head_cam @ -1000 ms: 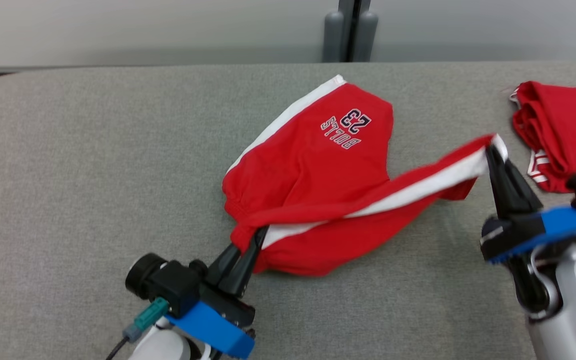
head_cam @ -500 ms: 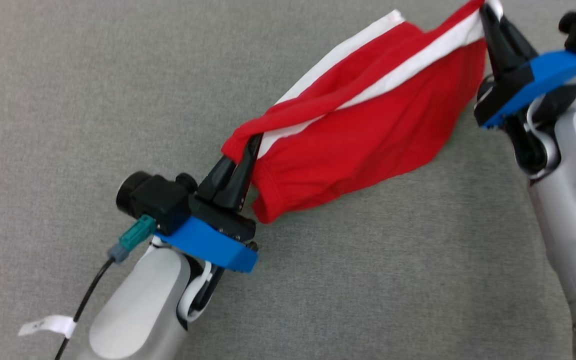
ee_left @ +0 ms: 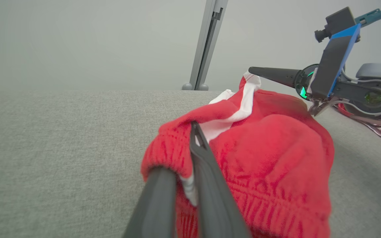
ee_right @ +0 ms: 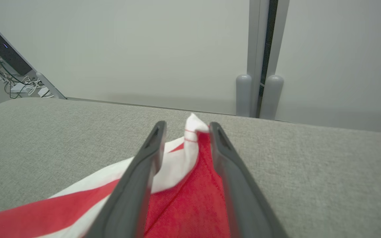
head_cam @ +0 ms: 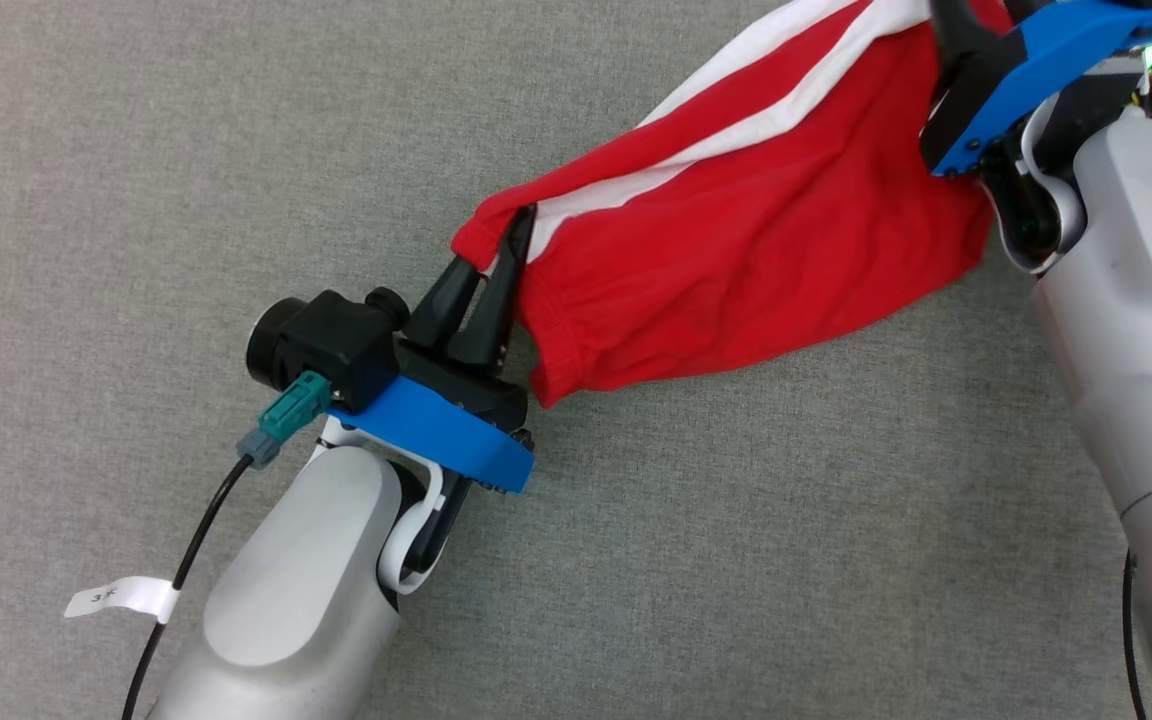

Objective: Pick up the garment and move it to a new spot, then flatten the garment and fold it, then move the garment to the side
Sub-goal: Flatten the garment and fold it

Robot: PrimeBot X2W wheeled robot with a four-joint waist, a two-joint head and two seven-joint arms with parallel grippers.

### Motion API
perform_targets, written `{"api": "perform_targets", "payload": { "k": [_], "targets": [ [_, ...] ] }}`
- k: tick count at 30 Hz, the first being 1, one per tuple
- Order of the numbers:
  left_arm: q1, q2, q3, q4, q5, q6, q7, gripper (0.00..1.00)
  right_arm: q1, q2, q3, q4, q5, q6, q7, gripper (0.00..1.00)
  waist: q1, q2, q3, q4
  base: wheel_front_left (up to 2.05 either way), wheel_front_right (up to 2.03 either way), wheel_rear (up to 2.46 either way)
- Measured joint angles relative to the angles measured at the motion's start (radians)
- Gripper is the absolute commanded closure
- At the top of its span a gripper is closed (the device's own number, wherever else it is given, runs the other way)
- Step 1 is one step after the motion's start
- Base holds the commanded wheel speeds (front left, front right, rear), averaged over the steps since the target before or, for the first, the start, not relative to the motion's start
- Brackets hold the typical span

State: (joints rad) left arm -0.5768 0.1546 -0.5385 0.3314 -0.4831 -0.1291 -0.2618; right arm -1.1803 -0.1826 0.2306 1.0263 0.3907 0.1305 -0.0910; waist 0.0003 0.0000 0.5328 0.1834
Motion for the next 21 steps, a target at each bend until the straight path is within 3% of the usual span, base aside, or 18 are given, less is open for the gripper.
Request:
{"api": "perform_targets", "payload": {
  "k": [6, 16, 21],
  "targets": [
    [0.014, -0.007, 0.022, 0.000, 0.026, 0.000, 0.000, 0.00, 0.007, -0.025, 0.062, 0.047, 0.026, 0.000, -0.053, 0.00, -0.0001, 0.0000, -0.027, -0.005, 0.00, 0.00, 0.00],
    [0.175, 0.002, 0.091, -0.081, 0.108, 0.000, 0.000, 0.00, 0.092, -0.120, 0.137, 0.101, 0.088, 0.000, -0.076, 0.00, -0.0003, 0.0000, -0.095, 0.000, 0.00, 0.00, 0.00],
    [0.233, 0.007, 0.180, -0.139, 0.132, 0.002, 0.000, 0.00, 0.110, -0.142, 0.158, 0.134, 0.107, 0.000, -0.072, 0.00, -0.0004, 0.0000, -0.112, 0.022, 0.00, 0.00, 0.00]
  ]
}}
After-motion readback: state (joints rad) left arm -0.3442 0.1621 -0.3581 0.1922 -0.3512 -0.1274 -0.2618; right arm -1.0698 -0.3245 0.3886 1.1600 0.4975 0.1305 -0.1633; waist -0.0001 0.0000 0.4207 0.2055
